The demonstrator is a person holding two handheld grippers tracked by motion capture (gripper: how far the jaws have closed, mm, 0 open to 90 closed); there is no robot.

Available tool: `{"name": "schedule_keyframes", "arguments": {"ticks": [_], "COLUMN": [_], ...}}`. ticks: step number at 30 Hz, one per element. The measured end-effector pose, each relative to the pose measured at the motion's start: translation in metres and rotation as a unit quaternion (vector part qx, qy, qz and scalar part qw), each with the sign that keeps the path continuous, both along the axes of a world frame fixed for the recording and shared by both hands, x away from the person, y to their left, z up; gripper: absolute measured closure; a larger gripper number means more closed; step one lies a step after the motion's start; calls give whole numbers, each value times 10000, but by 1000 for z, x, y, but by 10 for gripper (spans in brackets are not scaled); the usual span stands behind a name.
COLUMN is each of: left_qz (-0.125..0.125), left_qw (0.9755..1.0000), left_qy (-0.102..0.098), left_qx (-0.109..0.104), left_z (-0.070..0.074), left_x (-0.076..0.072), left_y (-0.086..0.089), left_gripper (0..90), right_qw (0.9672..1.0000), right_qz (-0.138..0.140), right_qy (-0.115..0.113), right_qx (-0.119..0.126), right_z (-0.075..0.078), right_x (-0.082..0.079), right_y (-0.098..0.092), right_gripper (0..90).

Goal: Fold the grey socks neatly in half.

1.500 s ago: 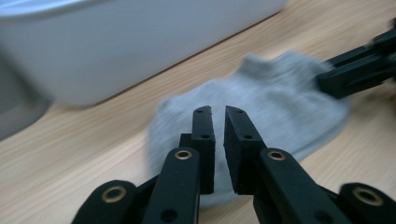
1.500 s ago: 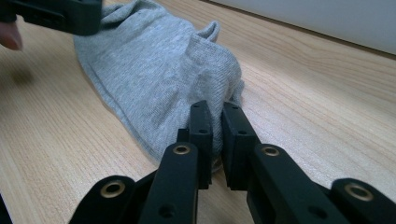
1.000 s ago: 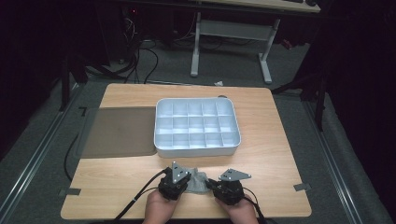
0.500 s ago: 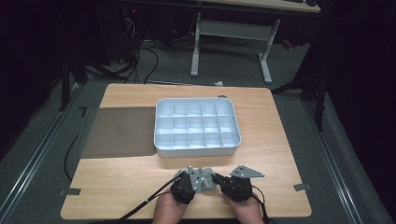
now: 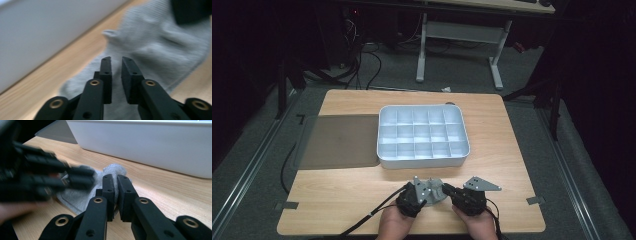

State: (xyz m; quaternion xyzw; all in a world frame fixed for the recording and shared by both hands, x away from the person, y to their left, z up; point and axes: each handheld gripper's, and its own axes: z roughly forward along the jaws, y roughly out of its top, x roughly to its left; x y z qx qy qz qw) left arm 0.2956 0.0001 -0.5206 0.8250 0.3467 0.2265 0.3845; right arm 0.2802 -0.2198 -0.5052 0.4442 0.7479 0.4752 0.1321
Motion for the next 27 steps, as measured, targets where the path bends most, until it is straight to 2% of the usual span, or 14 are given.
{"name": "schedule_keyframes", "arguments": {"ticks": [3,4,5,6,7,9,12,14,16,19,21,23,27], "left_qz": [189,224,224,210,213,195,148,160,210,240,244,241,194], "left_qw": [9984,9968,9968,9955,9933,9916,9916,9920,9916,9905,9886,9847,9821], "left_qy": [227,373,373,478,602,739,773,787,774,801,884,1016,1125], "left_qx": [-483,-678,-678,-785,-959,-1038,-1030,-972,-1010,-1090,-1198,-1394,-1498], "left_z": [4,4,4,3,1,-3,-10,-11,-11,-11,-11,-11,-12], "left_x": [5,4,4,4,2,0,-4,-3,-2,-1,0,2,2], "left_y": [31,43,43,50,58,63,63,62,62,64,65,67,67], "left_gripper": [697,671,658,658,651,629,630,700,780,828,835,836,830], "right_qw": [10000,10000,10000,10000,10000,9999,9997,9995,9993,9988,9984,9979,9969], "right_qz": [-12,-17,-15,-15,-12,-19,-14,-22,-23,5,7,5,24], "right_qy": [40,15,9,9,-3,-26,-78,-101,-126,-126,-150,-193,-258], "right_qx": [-12,-33,-48,-48,-65,-126,-239,-296,-357,-465,-537,-618,-739], "right_z": [-1,-1,-1,-1,-1,-1,0,1,2,3,5,8,14], "right_x": [0,0,0,0,-1,-1,-2,-3,-4,-4,-4,-4,-4], "right_y": [0,1,1,1,2,4,6,8,10,14,16,19,26], "right_gripper": [856,856,856,856,856,856,855,854,854,854,855,854,854]}}
